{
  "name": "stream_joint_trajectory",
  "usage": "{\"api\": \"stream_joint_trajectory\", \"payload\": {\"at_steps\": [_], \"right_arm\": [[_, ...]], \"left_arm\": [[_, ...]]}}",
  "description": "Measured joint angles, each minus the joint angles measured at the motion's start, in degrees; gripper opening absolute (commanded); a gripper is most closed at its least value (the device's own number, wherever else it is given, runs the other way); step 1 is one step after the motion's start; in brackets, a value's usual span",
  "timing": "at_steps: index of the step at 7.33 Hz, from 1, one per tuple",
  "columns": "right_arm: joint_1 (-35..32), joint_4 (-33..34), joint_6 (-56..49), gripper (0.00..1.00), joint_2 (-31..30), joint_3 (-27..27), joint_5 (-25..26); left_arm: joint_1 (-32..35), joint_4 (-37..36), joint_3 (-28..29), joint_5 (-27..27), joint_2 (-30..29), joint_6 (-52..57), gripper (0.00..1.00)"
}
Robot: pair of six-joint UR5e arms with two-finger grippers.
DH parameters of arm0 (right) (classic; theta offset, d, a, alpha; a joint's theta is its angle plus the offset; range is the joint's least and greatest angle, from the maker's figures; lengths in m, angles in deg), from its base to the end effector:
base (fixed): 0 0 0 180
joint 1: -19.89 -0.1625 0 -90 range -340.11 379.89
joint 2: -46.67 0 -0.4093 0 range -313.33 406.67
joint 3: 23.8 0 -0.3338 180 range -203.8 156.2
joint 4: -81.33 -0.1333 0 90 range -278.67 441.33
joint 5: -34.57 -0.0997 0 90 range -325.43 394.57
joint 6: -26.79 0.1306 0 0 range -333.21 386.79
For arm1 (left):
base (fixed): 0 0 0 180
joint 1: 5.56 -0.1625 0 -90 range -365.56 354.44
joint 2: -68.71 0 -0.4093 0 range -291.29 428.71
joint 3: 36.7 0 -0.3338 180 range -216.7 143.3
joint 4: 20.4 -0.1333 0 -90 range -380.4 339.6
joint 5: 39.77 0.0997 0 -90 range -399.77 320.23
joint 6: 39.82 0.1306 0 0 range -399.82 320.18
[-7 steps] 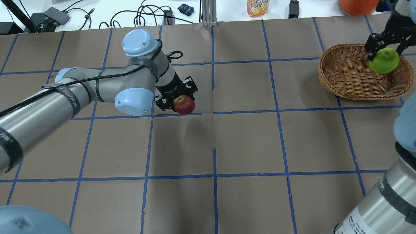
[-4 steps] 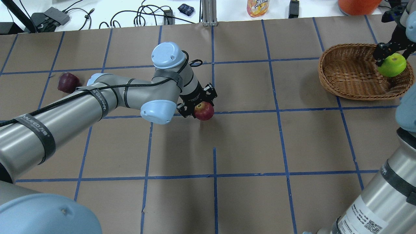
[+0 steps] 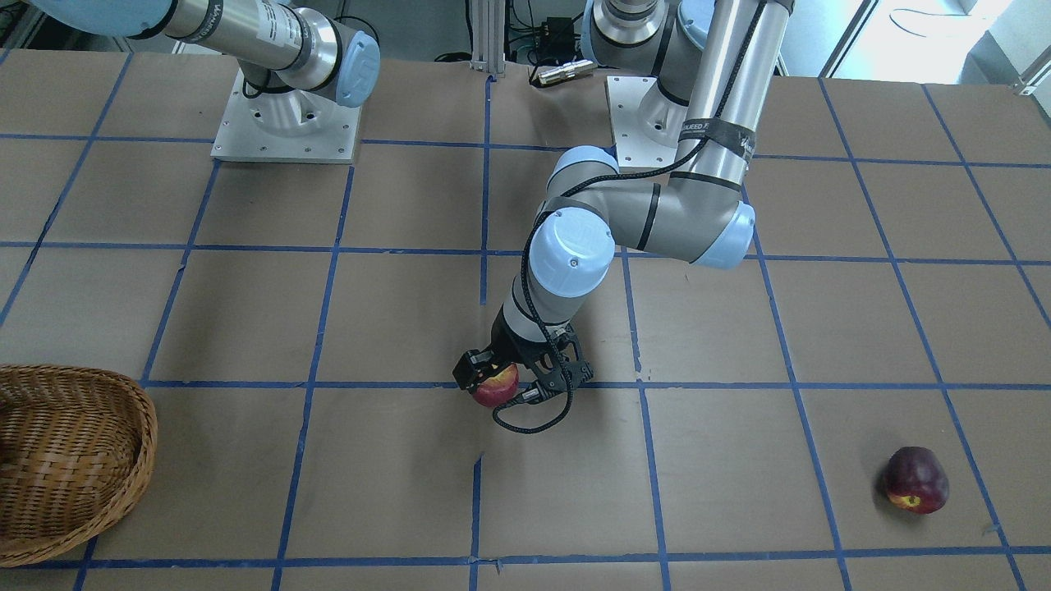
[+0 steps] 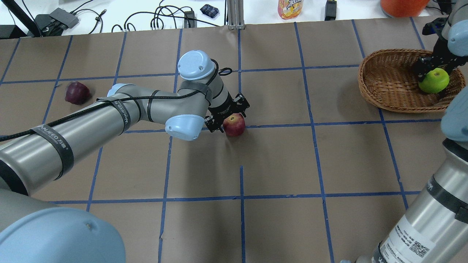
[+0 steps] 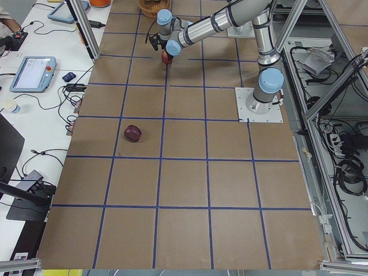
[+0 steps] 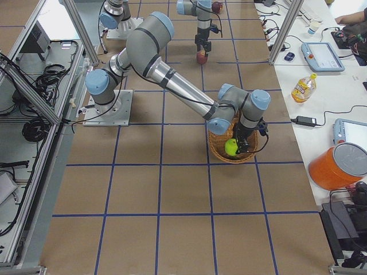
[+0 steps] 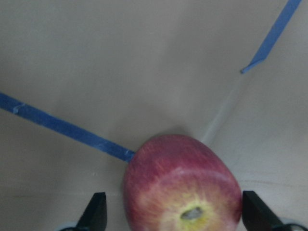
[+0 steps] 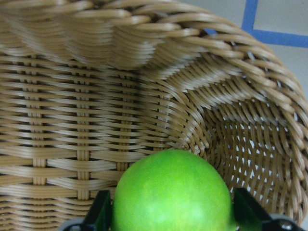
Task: Put all apples into basket
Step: 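Drop green apple in basket with right gripper while left sets red-yellow apple centrally, then move left gripper to dark red apple while right grasps red-yellow apple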
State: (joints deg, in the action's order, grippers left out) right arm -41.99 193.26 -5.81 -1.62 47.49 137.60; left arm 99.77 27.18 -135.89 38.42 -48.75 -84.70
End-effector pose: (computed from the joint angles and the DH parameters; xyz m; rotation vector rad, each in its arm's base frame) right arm -0.2274 -0.6460 0.2085 0.1184 -2.9462 -0.1939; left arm -0.3047 -0.5061 0.2093 0.7282 -2.8205 -0.0241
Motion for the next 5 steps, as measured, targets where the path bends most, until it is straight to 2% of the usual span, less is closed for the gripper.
{"api": "stream_joint_trajectory", "payload": {"at_steps": [2,4,5], "right_arm": [[-0.84,-5.28,-0.01,1.0,-3.44,-0.62,-0.44],[-5.68,-13.04,1.02,1.0,-9.41,-0.61,-1.75],[-10.0,-17.31,4.97,1.0,-12.54,-0.17,-4.0]], "left_arm": [[-4.3,5.0,0.66,0.34,3.74,7.29,1.0],[-13.04,14.06,0.64,1.81,9.06,23.85,1.0],[-18.66,17.64,0.56,4.51,11.04,35.14,1.0]]}}
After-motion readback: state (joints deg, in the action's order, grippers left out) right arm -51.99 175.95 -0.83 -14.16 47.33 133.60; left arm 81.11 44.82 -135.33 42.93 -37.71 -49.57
